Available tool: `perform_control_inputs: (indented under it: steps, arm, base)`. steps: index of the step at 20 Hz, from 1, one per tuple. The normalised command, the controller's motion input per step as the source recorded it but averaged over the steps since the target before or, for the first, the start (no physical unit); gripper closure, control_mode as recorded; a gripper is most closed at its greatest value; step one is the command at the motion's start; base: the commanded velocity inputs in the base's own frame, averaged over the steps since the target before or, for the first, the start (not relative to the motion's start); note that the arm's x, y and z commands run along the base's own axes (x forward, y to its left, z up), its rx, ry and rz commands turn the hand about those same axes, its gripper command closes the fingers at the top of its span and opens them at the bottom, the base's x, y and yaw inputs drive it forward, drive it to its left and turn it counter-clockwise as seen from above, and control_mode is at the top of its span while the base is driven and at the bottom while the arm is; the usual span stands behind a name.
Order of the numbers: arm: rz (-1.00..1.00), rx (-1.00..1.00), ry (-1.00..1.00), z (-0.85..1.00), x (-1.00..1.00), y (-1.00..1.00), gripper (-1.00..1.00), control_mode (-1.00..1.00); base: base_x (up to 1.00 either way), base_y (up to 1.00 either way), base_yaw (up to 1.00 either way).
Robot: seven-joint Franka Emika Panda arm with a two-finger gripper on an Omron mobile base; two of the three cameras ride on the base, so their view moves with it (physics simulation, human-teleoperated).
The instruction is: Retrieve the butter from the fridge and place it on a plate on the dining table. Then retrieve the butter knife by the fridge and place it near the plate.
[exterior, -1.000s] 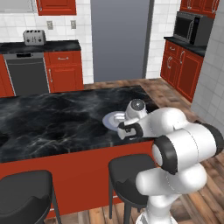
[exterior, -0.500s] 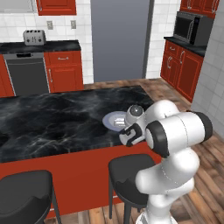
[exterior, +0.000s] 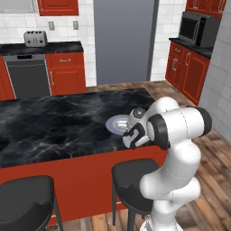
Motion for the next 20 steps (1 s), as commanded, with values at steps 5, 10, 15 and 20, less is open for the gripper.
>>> perform_control_inputs:
  steps: [5,10,15,20]
  arm:
    - [0.00,0.00,0.12,0.27,0.32,0.00,1.00,-1.00]
    - [0.00,-0.01,0.09,0.57,0.09,0.00,1.00,-1.00]
    - [0.00,0.00,0.06,0.24,0.21,0.00,1.00,-1.00]
    - [0.00,0.00,0.10,0.00,0.56,-0.04,1.00,-1.00]
  base:
    - [0.00,0.00,0.00]
    - [0.00,0.00,0.00]
    - [0.00,0.00,0.00]
    - [0.00,0.00,0.00]
